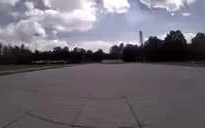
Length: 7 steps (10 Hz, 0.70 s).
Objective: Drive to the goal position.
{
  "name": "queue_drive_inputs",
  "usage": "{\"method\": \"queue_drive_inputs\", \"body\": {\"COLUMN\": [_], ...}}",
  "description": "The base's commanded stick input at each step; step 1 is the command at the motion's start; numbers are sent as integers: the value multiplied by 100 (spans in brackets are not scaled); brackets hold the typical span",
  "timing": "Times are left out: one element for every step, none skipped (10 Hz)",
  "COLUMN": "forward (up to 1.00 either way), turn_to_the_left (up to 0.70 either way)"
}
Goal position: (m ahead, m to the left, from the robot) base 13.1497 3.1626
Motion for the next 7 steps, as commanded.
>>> {"method": "queue_drive_inputs", "body": {"forward": [70,70,70,70,70,70,70], "turn_to_the_left": [0,0,0,0,0,0,0]}}
